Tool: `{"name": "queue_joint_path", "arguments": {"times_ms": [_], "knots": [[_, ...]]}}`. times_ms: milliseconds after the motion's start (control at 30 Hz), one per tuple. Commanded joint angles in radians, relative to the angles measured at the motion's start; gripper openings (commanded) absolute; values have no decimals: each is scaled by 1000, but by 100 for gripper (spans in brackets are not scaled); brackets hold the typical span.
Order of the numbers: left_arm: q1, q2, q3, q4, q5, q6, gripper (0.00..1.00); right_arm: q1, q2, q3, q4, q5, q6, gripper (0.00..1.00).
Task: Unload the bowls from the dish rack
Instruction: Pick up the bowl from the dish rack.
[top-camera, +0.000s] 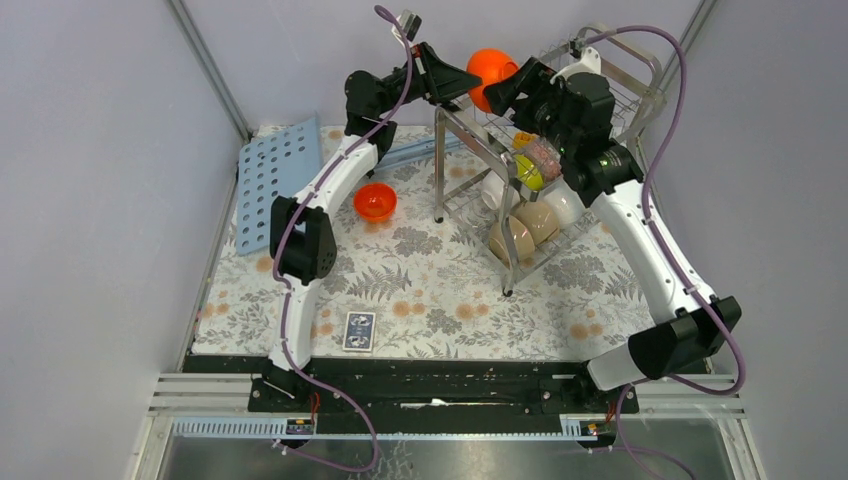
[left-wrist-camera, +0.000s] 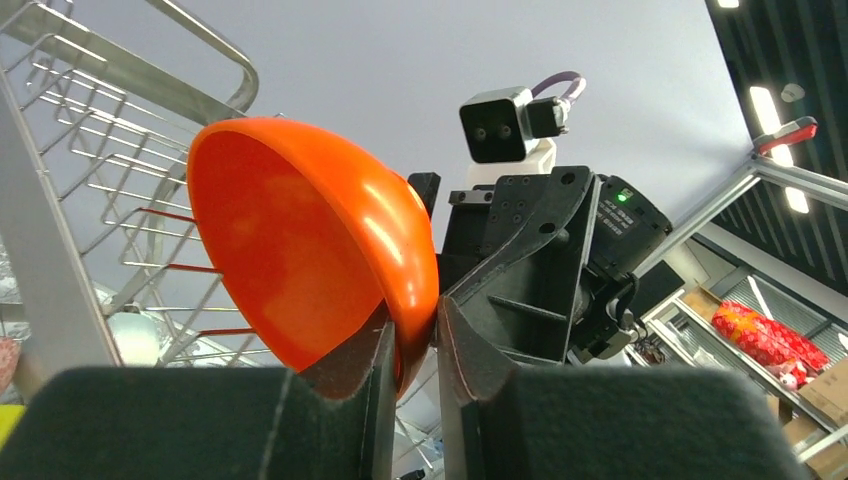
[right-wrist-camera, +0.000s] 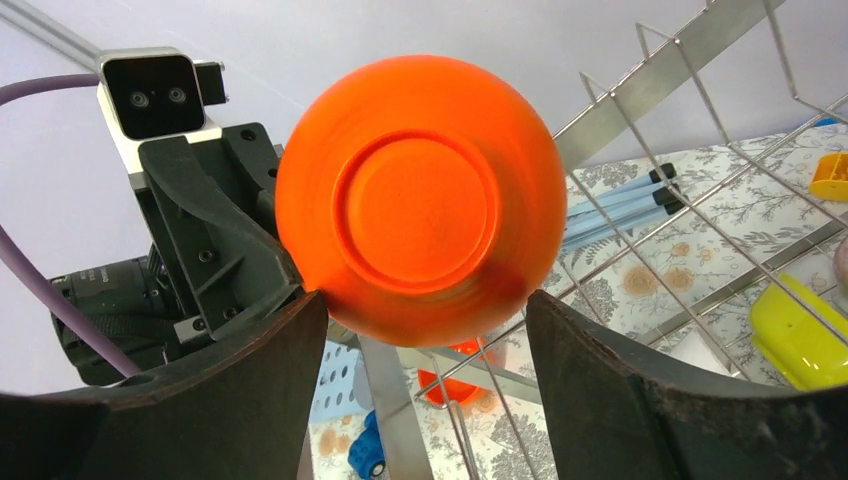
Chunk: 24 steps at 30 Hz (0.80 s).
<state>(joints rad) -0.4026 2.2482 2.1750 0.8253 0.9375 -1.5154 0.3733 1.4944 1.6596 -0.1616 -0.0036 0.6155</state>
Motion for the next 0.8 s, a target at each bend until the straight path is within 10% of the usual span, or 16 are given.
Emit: {"name": "queue_joint_path", "arguments": {"times_ms": [0,767], "knots": [[-7,-123,-4,150,7,-42,0,4,-54,-24,35,-16,-12,81],[-7,-203,-41,158,-72,-65,0,4,-330,-85,-46,6,-48,92]]}}
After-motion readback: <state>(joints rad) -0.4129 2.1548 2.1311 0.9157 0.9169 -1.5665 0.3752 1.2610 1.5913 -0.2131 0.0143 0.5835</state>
